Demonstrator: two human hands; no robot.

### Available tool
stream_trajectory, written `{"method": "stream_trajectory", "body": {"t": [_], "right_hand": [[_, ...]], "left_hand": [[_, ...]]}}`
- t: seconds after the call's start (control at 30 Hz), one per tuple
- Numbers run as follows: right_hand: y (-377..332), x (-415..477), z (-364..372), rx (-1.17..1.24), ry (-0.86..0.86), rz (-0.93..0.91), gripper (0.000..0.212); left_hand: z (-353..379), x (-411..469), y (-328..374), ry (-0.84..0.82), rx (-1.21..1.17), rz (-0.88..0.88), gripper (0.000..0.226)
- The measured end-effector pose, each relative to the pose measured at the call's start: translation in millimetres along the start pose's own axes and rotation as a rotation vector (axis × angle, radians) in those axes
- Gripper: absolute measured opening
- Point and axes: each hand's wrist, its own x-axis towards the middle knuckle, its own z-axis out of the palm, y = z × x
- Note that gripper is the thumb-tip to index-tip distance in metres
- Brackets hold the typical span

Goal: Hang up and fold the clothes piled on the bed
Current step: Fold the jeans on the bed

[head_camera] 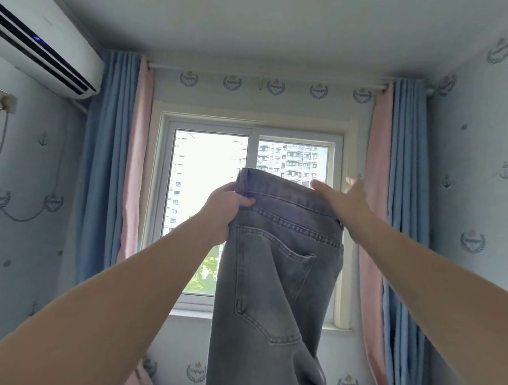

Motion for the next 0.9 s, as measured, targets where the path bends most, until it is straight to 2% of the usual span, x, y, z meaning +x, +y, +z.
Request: {"method": "stream_trajectory", "body": {"t": [0.07, 0.1, 0.17, 0.23, 0.27, 0.33, 0.43, 0.53, 0.7, 0.9], "right_hand": [[17.2, -7.5, 5.2, 0.231, -0.227, 0.177, 0.120], [25.2, -10.9, 7.9, 0.352, -0.422, 0.277, 0.116], [31.8, -26.2, 19.0, 0.492, -0.764, 0.341, 0.085], [27.3, -41.1, 36.6, 0.523, -0.870, 0.312, 0.063], [21.0, -45.5, 46.0, 0.511, -0.848, 0.299, 0.060], [3.0, -50.6, 62.5, 0.463, -0.690, 0.274, 0.055], [-31.4, -55.0, 78.9, 0.226, -0.402, 0.146, 0.031], [-65.8, -65.2, 97.1, 0.046, -0.249, 0.047, 0.012], [-117.6, -89.7, 121.3, 0.064, -0.094, -0.108, 0.011], [-181.1, -139.5, 122.6, -0.139, 0.055, -0.271, 0.009]], "left_hand": [[-19.6, 2.1, 11.5, -0.028, -0.033, 0.013, 0.031], [-29.6, 2.3, 17.5, -0.039, -0.041, 0.014, 0.031], [-48.9, 2.5, 28.0, -0.054, -0.031, 0.010, 0.030], [-68.5, 2.0, 35.2, -0.055, -0.004, 0.009, 0.031], [-79.3, 1.4, 37.8, -0.054, 0.009, 0.011, 0.032], [-103.5, -0.3, 40.6, -0.032, 0.042, 0.004, 0.032], [-134.8, -1.1, 44.2, 0.038, 0.132, 0.015, 0.032], [-152.6, 4.3, 54.0, 0.133, 0.300, 0.127, 0.030], [-172.8, -0.8, 91.0, 0.261, 0.522, 0.318, 0.023], [-201.6, -52.5, 143.4, 0.259, 0.615, 0.483, 0.025]]}}
